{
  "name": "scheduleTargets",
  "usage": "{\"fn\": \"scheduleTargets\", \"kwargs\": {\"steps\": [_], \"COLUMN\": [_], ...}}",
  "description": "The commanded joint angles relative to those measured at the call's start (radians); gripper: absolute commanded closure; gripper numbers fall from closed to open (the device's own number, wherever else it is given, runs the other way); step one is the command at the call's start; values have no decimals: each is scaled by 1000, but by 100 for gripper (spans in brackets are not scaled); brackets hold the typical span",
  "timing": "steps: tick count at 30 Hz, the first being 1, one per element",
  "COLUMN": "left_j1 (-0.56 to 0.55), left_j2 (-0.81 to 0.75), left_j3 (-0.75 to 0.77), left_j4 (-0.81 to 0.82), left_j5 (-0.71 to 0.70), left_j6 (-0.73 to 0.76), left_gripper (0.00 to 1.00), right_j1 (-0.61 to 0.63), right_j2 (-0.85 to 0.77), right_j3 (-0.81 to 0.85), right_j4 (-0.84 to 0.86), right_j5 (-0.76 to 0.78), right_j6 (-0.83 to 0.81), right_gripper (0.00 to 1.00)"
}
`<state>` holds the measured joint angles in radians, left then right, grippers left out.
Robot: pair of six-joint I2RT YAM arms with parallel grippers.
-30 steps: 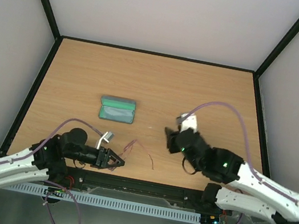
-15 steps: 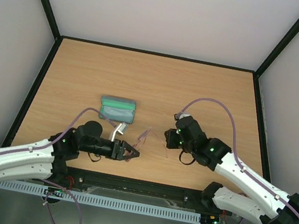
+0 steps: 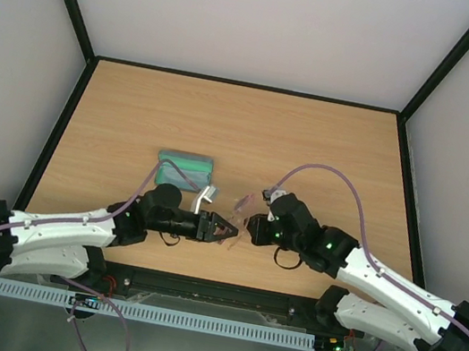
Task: Organize the sunglasses
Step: Fold the sunglasses.
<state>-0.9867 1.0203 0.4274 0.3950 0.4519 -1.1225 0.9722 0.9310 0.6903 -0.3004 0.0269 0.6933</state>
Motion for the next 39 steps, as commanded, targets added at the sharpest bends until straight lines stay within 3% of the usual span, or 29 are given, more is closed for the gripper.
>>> {"fn": "scheduleTargets", "kwargs": {"steps": [1, 9, 21, 27, 33, 39], "left_j1": [7, 8, -7, -6, 2, 3], "left_j2": [80, 118, 226, 209, 152, 126], "left_j3": [35, 46, 50, 30, -43, -162], "left_j4": [153, 197, 356, 393, 549, 862], "left_j5": [9, 2, 37, 21, 4, -32], "left_j6": [4, 3, -36, -47, -106, -250], "left_gripper": [61, 61, 61, 61, 61, 61], "right_j1": [23, 23, 22, 22, 3, 1], "right_j2": [-15, -112, -82, -178, -430, -569], "right_j3": [10, 26, 11, -5, -61, -80], "right_j4": [23, -74, 63, -36, -101, 12], "right_j5": [22, 123, 40, 125, 176, 86], "right_j6": [25, 17, 22, 38, 121, 161], "right_gripper": [90, 89, 89, 88, 66, 57]}}
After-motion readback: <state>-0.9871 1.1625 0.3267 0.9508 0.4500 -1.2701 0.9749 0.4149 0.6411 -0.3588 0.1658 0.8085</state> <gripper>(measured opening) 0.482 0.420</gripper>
